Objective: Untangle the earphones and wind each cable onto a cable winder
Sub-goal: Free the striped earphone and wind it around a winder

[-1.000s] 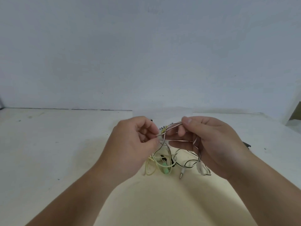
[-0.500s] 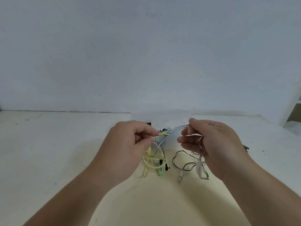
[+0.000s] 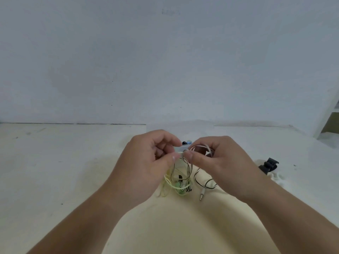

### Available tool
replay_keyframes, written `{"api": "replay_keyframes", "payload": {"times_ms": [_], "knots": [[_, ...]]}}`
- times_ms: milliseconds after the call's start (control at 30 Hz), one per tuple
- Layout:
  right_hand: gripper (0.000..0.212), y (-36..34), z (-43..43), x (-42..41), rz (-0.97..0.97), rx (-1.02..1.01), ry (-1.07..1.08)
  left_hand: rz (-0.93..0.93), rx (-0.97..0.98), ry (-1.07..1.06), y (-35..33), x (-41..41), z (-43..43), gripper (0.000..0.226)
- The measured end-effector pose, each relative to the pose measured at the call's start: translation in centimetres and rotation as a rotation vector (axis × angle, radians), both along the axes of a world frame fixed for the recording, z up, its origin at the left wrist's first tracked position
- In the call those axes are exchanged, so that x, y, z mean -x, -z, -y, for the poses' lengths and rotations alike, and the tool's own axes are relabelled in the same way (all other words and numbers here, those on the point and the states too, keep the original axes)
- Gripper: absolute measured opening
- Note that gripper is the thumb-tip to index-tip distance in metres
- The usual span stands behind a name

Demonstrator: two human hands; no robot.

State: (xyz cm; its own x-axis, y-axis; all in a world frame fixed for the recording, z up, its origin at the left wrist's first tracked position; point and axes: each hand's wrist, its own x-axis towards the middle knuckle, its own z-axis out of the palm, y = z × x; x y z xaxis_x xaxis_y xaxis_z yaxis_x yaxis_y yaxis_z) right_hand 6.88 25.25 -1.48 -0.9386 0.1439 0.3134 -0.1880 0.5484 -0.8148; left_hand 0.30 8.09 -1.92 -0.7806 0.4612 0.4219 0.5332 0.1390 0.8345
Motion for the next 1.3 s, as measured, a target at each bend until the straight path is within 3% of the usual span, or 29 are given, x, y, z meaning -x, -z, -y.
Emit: {"api": "replay_keyframes", "payload": {"times_ms": [200, 300, 400, 500, 600, 667, 733, 800, 1000, 1100, 1300], "knots": [[0.021, 0.5, -1.3, 0.6, 0.085, 0.073, 0.214, 0.022, -0.093, -0.024, -0.6, 0.5, 0.4, 0.035], [0.023, 0.1, -1.8, 0.6, 0.124, 0.302, 0.172, 0.089, -0.115, -0.258, -0.9, 1.1, 0.8, 0.033], [0.024, -0.3, -1.8, 0.4, 0.112, 0.466, 0.061, 0.036, 0.118, -0.528, -0.7, 2.0, 1.7, 0.024], [0.023, -0.6, -1.8, 0.2, 0.068, 0.527, -0.005, -0.063, 0.356, -0.567, -0.3, 2.0, 2.1, 0.017], [0.020, -0.8, -1.6, -0.2, 0.034, 0.565, -0.115, -0.131, 0.216, -0.350, -0.3, 1.3, 1.4, 0.012], [0.022, -0.8, -1.3, -0.3, 0.036, 0.571, -0.196, 0.012, 0.105, -0.039, -0.4, 0.4, 0.5, 0.006], [0.023, -0.8, -1.2, -0.4, 0.036, 0.576, -0.241, 0.045, 0.144, 0.128, 0.2, 0.0, 0.0, 0.018], [0.024, -0.8, -1.3, -0.4, 0.020, 0.593, -0.257, 0.005, 0.219, 0.113, 0.9, 0.1, -0.2, 0.027], [0.024, -1.0, -2.1, 0.1, -0.094, 0.755, -0.168, -0.033, 0.227, 0.015, 1.0, 0.6, 0.0, 0.013], [0.023, -1.0, -2.5, 0.2, -0.096, 0.800, -0.120, 0.102, 0.122, 0.006, 0.7, 1.0, 0.3, 0.018], [0.033, -0.7, -1.9, 0.2, 0.019, 0.766, -0.065, 0.354, -0.125, 0.247, -0.3, 0.7, 0.7, 0.020]]}}
